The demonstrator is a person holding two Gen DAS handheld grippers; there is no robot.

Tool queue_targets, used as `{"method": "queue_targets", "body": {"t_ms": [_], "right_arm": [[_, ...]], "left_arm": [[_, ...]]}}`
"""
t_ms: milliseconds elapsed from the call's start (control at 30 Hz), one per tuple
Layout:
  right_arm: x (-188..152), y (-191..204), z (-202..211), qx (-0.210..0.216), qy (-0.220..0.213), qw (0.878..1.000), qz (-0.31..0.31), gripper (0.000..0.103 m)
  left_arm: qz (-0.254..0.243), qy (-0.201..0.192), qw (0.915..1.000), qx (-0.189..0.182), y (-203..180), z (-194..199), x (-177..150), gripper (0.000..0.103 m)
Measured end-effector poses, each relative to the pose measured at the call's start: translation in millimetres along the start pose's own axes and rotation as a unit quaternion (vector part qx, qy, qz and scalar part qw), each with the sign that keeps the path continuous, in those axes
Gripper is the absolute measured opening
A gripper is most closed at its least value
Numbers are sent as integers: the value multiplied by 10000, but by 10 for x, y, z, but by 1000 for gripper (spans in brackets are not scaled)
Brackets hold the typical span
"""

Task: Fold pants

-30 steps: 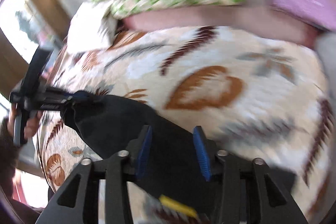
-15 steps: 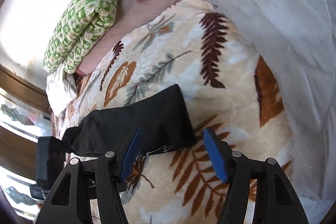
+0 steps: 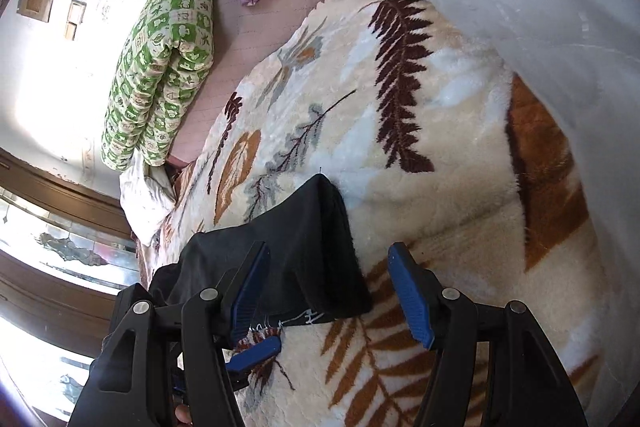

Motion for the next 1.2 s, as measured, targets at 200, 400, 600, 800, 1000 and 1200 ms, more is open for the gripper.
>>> {"method": "queue_targets", "body": {"t_ms": [200, 400, 600, 800, 1000, 1200], "right_arm": [[56, -23, -197, 90, 182, 9997, -150, 64], [118, 11, -326, 281, 327, 9989, -204, 64], [184, 44, -471, 390, 537, 9975, -253, 64], [215, 60, -543, 425, 625, 9964, -371, 56], [216, -132, -515, 303, 603, 9956, -650, 18], [202, -65, -484, 292, 472, 9971, -526, 14]], "left_arm": [[-13, -133, 9996, 262, -37, -76, 39, 58], [-70, -120, 9996, 257, -137, -234, 87, 57], [-171, -114, 9994, 291, -193, -317, 121, 48], [-379, 325, 9987, 121, -315, -566, -37, 25], [-372, 478, 9982, -29, -252, -611, 36, 10], [-526, 559, 9969, -171, -346, -605, 101, 7]]}}
Point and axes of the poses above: each gripper's, at about its wrist camera, not at the fingertips, and z roughly against the way its jaws point, y to its left, x to its top, the point moved 7 cm from there along -z, roughly the way its jaws point, and after that the axes turned 7 degrees about -z, right-handed, at the moved point
